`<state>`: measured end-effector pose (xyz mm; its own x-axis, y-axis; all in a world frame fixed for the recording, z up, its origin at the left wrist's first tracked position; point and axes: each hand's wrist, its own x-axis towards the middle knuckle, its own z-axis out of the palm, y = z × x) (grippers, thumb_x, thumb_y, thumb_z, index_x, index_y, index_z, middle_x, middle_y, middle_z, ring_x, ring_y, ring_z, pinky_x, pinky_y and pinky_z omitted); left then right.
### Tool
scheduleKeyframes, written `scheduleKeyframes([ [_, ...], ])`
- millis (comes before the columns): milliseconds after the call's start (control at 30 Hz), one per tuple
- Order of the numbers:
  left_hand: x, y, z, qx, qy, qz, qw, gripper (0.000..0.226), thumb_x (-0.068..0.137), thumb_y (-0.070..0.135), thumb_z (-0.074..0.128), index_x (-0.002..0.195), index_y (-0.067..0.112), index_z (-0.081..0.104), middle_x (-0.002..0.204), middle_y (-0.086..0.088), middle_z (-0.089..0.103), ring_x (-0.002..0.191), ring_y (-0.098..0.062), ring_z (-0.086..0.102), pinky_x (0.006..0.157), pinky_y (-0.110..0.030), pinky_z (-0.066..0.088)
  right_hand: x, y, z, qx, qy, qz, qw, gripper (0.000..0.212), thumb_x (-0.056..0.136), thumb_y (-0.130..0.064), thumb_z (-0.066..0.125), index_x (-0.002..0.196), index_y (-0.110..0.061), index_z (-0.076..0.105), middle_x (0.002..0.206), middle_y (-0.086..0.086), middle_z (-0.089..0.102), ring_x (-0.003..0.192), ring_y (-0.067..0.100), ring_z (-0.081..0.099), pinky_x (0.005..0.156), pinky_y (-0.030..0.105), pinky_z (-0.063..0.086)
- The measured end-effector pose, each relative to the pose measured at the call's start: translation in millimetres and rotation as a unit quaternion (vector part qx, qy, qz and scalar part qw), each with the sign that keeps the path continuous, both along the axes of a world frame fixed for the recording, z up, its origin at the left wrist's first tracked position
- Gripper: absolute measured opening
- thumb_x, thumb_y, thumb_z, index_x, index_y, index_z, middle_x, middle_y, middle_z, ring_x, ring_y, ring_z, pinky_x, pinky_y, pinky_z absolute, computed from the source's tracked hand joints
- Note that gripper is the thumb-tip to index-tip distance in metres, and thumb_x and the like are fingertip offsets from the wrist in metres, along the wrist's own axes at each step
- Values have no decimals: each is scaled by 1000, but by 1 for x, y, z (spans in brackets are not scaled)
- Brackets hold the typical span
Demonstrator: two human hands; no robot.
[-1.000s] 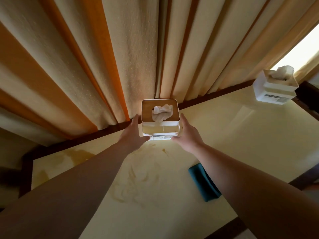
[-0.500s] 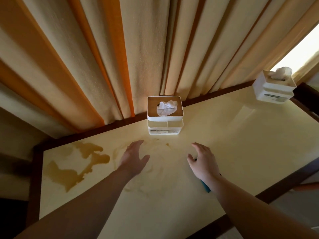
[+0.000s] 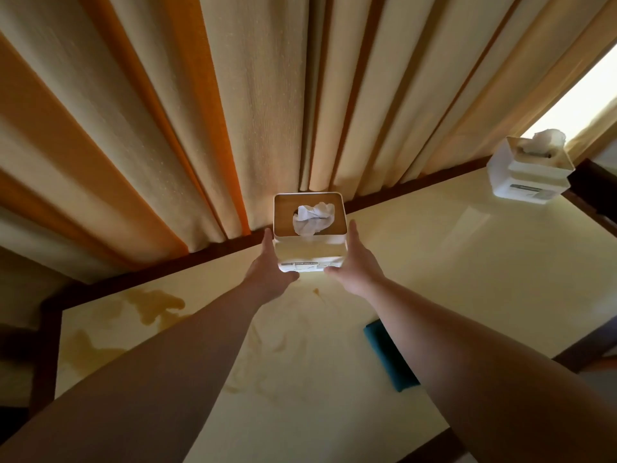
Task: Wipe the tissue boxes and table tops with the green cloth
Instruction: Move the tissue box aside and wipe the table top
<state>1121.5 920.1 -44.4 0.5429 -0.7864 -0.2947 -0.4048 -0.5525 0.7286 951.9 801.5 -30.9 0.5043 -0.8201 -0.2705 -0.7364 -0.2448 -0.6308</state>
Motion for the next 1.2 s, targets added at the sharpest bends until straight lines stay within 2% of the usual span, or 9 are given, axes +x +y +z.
scheduleKeyframes([
  [133,-2,-6,4,-52,-3,20,998,96,82,24,84,158,34,27,135,7,63,121,-19,61,95,-34,51,-2,-10,-1,-16,-6,-16,1000,113,89,-31,78,165,-34,-5,141,0,62,114,25,66,85,35,57],
  [267,-6,-3,13,-91,-37,6,995,87,84,30,83,157,30,36,135,12,64,122,-11,62,101,-33,52,-24,-16,11,-47,-56,-11,997,111,81,-40,82,164,-36,9,124,-12,67,108,16,66,82,25,53],
  [400,-12,-3,29,-91,-57,-35,994,81,88,40,77,158,31,36,123,11,71,110,-7,67,97,-32,54,-51,-18,31,-43,-68,12,997,110,84,-44,82,166,-33,9,119,-19,58,107,6,59,71,8,43],
  [500,-21,-4,38,-71,-60,-38,995,86,90,46,74,161,26,30,122,7,73,114,-8,68,90,-26,48,-63,-21,40,-29,-54,14,998,106,88,-52,77,166,-32,9,133,-9,63,118,12,60,75,17,44],
  [633,-32,-10,47,-69,-57,-25,996,77,92,50,70,157,30,36,118,5,75,112,-13,69,92,-35,53,-72,-22,42,-20,-42,12,999,100,92,-59,68,167,-28,7,144,0,61,118,17,64,74,20,45],
  [800,-43,-22,52,-40,-84,-18,995,67,94,61,60,152,36,37,118,4,75,101,-21,69,85,-40,60,-78,-22,44,-23,-34,-12,999,90,101,-56,56,167,-21,6,156,2,51,132,23,58,87,28,47],
  [933,-47,-26,53,-30,-76,-10,997,57,97,56,56,149,40,40,113,6,75,92,-17,66,84,-41,61,-77,-22,43,-13,-46,-40,998,82,104,-52,52,167,-19,10,156,7,50,133,26,57,92,31,49],
  [1067,-47,-31,59,-13,-53,-21,998,59,100,40,53,155,40,33,123,1,71,95,-19,66,63,-26,49,-75,-24,46,-7,-58,-80,995,81,103,-58,50,167,-24,13,155,7,51,133,26,57,92,33,50],
  [1200,-45,-28,55,-8,-45,4,999,66,91,58,55,150,43,28,129,1,70,100,-22,69,72,-34,52,-93,-11,38,-20,-100,-146,984,68,105,-53,49,162,-21,31,150,5,56,129,25,60,92,32,49],
])
